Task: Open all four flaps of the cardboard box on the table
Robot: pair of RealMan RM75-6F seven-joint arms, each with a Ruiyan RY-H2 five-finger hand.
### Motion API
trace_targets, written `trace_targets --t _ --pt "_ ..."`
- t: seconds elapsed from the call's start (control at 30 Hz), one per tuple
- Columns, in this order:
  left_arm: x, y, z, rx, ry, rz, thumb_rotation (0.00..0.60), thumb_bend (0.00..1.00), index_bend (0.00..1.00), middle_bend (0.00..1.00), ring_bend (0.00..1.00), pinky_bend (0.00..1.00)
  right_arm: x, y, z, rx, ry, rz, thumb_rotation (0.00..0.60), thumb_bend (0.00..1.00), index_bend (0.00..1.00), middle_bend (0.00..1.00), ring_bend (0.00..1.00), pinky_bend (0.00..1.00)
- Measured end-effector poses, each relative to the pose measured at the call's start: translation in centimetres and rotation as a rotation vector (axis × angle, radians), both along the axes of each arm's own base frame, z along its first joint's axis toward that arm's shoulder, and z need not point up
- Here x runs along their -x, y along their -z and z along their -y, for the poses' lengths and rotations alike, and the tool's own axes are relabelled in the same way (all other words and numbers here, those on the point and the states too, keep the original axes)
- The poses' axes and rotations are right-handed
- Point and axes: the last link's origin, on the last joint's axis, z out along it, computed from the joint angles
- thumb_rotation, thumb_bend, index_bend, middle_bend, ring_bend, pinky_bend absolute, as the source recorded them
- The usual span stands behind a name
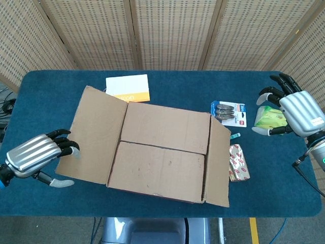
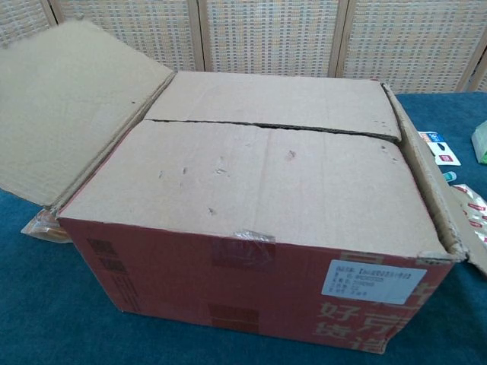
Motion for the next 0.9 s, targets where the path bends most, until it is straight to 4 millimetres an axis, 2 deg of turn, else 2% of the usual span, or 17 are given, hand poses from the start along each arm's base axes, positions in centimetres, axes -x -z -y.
trace_targets --t 0.3,0.47,0.63,0.9 --pt "2.9 -1.0 1.3 -0.007 -0.090 0.008 0.086 0.03 0.36 0.31 0.31 0.11 0.0 0.4 0.1 -0.007 0.003 -0.002 0.390 0.03 0.39 0.32 0.07 0.02" --pt "3.4 -0.2 1.0 0.012 -0.124 0.065 0.082 0.02 0.32 0.28 0.31 0.11 0.1 0.7 0.1 -0.011 0.006 -0.010 0.388 0.03 0.39 0.32 0.07 0.02" --pt "3.2 1.1 -0.1 0.042 -0.140 0.074 0.080 0.02 0.25 0.22 0.28 0.11 0.3 1.0 -0.2 -0.014 0.008 -0.019 0.391 0.03 0.39 0.32 0.07 0.02" --pt "1.1 4.0 -2.7 0.091 -0.133 0.065 0.081 0.01 0.24 0.20 0.26 0.11 0.7 1.8 -0.8 -0.025 0.015 -0.039 0.389 0.03 0.35 0.30 0.07 0.02"
